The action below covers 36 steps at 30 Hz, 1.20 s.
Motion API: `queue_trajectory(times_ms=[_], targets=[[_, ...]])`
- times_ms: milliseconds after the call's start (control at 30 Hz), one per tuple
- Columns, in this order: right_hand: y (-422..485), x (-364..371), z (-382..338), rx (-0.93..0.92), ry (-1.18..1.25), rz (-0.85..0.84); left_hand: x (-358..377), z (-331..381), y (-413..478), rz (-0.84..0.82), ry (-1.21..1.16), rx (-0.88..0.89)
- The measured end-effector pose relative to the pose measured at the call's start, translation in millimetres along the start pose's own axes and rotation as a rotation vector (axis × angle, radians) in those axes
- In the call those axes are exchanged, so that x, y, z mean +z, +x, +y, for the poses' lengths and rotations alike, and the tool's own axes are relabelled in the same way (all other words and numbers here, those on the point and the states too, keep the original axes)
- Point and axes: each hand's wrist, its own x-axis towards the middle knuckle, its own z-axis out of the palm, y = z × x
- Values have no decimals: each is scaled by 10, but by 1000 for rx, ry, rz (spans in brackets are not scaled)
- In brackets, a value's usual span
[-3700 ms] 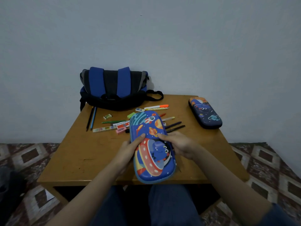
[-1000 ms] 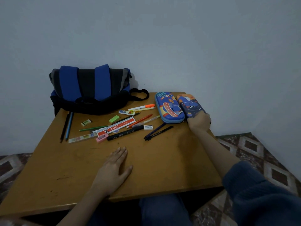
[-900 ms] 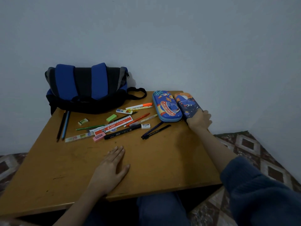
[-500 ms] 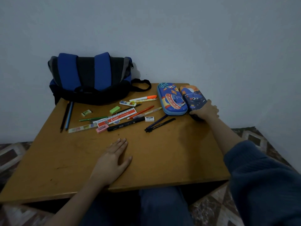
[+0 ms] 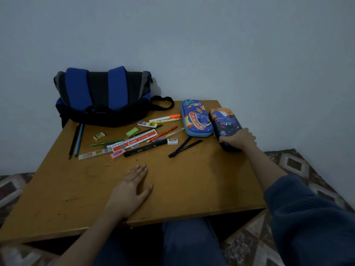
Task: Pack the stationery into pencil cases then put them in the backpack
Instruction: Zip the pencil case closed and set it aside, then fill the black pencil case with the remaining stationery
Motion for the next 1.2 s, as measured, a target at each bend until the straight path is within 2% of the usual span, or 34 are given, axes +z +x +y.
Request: queue_trajectory(times_ms=[200,333,433,567,633,700,800,900,933,1000,1100,1133,1200], targets=[[-329,-38,-101,0,37,193,-22,41,-39,17,22,8],[-749,-83,-473,-117,144,236,-171,142,41,-19,-86,-73],[-1148,15,-775,-235,190,138,-403,427,82,74,-441,-112],[-1717,294,-1009,-460,271,47,-674,729,106,102,-1193,-136],[-1921,400,-1040,-566,314,-9,-781,736,87,183,-1347,-185],[-2030,393,-1051,-596,509,-175,-862,632,33,253,-1369,-224],[-1990,256,-1103,-395,900,-555,-990,361,-66,217,-1306,-234],[-1851,241,-1110,-240,1156,-940,-1102,183,-189,68,-1202,-194],[-1819,283,-1087,-210,1191,-1013,-1091,160,-210,36,-1168,-183],[-1814,378,-1068,-168,1229,-1040,-1068,85,-217,90,-1189,-220],[-1869,470,-1092,-102,1366,-973,-981,59,-269,209,-1459,-305],[-1892,498,-1112,-63,1443,-945,-917,72,-300,199,-1506,-309],[-1913,550,-1155,26,1584,-850,-773,196,-383,136,-1438,-296]])
